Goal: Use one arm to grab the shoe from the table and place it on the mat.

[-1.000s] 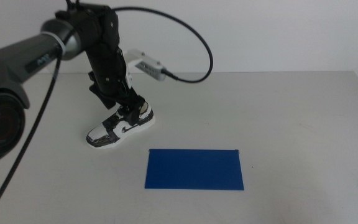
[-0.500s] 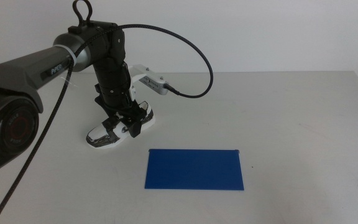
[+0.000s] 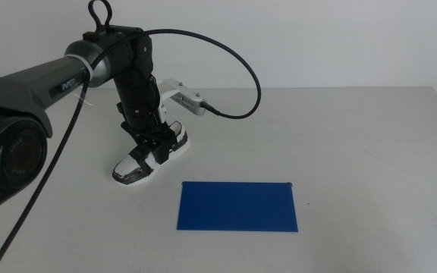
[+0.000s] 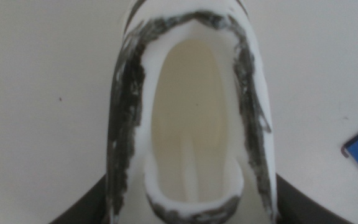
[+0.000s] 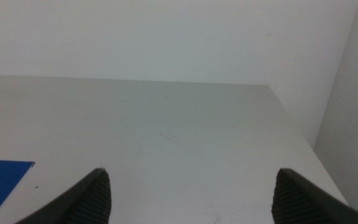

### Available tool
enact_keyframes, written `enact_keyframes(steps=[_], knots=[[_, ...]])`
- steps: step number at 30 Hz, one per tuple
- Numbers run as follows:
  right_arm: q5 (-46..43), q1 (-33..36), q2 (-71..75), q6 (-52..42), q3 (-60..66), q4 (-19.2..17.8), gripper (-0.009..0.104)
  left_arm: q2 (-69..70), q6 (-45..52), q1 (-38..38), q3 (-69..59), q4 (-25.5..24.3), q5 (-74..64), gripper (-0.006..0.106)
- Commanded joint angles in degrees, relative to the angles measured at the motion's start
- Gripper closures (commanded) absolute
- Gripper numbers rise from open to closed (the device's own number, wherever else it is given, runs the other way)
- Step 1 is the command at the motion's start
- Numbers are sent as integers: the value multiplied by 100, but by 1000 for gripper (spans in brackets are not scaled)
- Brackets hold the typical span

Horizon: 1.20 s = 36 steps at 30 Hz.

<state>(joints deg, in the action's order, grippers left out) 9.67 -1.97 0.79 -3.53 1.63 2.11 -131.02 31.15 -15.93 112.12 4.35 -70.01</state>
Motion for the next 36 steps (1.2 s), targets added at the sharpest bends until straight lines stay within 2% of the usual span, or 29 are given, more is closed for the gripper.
enact_keyframes(steps=[1, 9, 18, 24, 36], knots=[[-452, -26, 120, -73, -54, -49, 29, 478, -4, -4, 147, 93, -553, 101], [-452, -26, 120, -73, -54, -49, 29, 1011, -331, -46, 1, 86, -553, 98], [-452, -26, 120, -73, -54, -49, 29, 1953, -954, -409, -1131, -24, -548, 95], [-452, -26, 120, -73, -54, -49, 29, 2417, -1475, -757, -1646, -57, -535, 95], [-452, -26, 120, -73, -54, -49, 29, 2411, -1945, -1751, -1609, -171, -63, 95]])
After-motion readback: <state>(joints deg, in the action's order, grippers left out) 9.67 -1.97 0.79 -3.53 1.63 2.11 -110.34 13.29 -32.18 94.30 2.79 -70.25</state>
